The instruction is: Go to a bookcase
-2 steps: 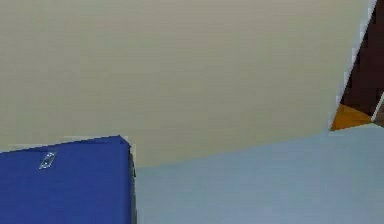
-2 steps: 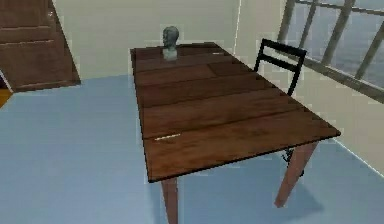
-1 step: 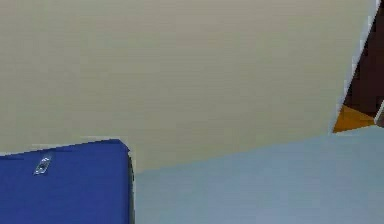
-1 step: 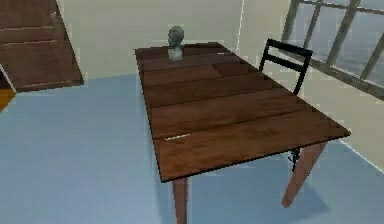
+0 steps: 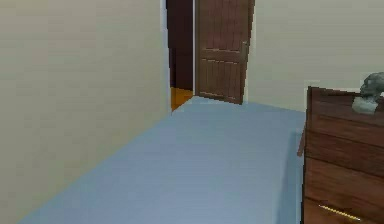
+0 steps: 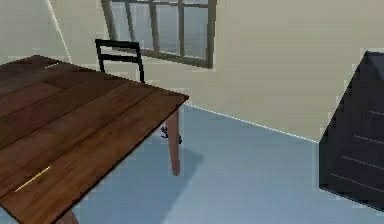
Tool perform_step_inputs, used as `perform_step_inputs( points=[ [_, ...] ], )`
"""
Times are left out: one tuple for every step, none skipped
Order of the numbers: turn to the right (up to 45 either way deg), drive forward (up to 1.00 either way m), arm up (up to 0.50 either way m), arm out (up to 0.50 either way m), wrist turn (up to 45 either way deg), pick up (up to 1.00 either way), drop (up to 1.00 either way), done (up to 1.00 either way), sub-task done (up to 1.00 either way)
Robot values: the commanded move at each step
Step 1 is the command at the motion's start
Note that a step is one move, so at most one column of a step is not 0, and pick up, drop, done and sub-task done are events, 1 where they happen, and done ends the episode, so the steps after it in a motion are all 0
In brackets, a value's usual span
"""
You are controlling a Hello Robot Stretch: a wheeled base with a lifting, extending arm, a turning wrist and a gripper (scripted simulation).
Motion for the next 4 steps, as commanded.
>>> perform_step_inputs(
  points=[
    [0.0,1.00,0.00,0.00,0.0,0.00,0.00,0.00,0.00],
    [3.0,0.00,0.00,0.00,0.0,0.00,0.00,0.00,0.00],
    [3.0,0.00,0.00,0.00,0.0,0.00,0.00,0.00,0.00],
    [0.0,1.00,0.00,0.00,0.0,0.00,0.00,0.00,0.00]
  ],
)
